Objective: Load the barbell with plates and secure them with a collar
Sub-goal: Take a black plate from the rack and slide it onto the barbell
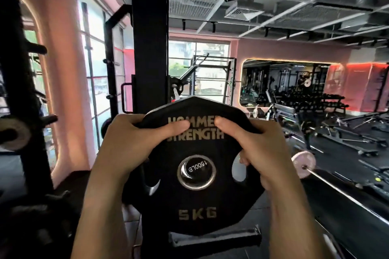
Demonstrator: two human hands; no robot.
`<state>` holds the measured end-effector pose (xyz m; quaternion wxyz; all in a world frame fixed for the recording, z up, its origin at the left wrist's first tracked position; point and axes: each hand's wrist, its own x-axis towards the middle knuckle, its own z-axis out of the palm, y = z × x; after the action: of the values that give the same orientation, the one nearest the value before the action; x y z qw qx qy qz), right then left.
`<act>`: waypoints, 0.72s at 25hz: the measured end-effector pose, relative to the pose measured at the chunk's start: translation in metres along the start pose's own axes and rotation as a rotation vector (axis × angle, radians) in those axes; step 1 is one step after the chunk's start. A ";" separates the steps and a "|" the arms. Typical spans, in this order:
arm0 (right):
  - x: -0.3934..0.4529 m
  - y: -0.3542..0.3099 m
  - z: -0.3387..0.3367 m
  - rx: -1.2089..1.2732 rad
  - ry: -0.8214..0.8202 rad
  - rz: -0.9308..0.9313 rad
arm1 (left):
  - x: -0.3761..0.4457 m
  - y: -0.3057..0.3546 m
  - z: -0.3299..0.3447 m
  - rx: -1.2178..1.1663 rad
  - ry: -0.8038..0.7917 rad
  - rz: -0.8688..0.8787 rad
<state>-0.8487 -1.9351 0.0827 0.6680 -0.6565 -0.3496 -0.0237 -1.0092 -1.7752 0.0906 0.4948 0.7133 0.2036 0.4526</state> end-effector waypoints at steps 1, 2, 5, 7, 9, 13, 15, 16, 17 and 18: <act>0.002 0.004 -0.001 0.019 -0.019 0.001 | -0.002 0.000 0.003 0.008 0.011 -0.008; 0.004 0.007 -0.001 0.044 -0.036 -0.004 | -0.002 0.000 0.005 0.015 0.017 -0.013; 0.012 0.019 0.001 0.108 -0.063 -0.028 | -0.002 0.001 0.010 0.038 0.028 -0.016; 0.018 0.026 0.004 0.127 -0.069 -0.037 | 0.002 0.001 0.013 0.060 0.048 -0.011; 0.028 0.032 0.008 0.141 -0.080 -0.042 | 0.010 -0.003 0.015 0.051 0.054 -0.003; 0.054 0.049 0.021 0.105 -0.053 -0.065 | 0.036 -0.020 0.021 0.024 0.069 0.024; 0.069 0.059 0.029 0.121 -0.052 -0.064 | 0.055 -0.030 0.025 0.048 0.079 0.039; 0.076 0.065 0.033 0.121 -0.051 -0.054 | 0.065 -0.035 0.027 0.064 0.082 0.048; 0.084 0.071 0.037 0.121 -0.048 -0.041 | 0.075 -0.039 0.029 0.082 0.085 0.057; 0.093 0.077 0.041 0.119 -0.042 -0.034 | 0.085 -0.042 0.031 0.096 0.088 0.066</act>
<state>-0.7589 -1.8483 0.0583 0.6979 -0.6097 -0.3757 -0.0004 -0.9332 -1.7106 0.0877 0.4354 0.7219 0.2231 0.4894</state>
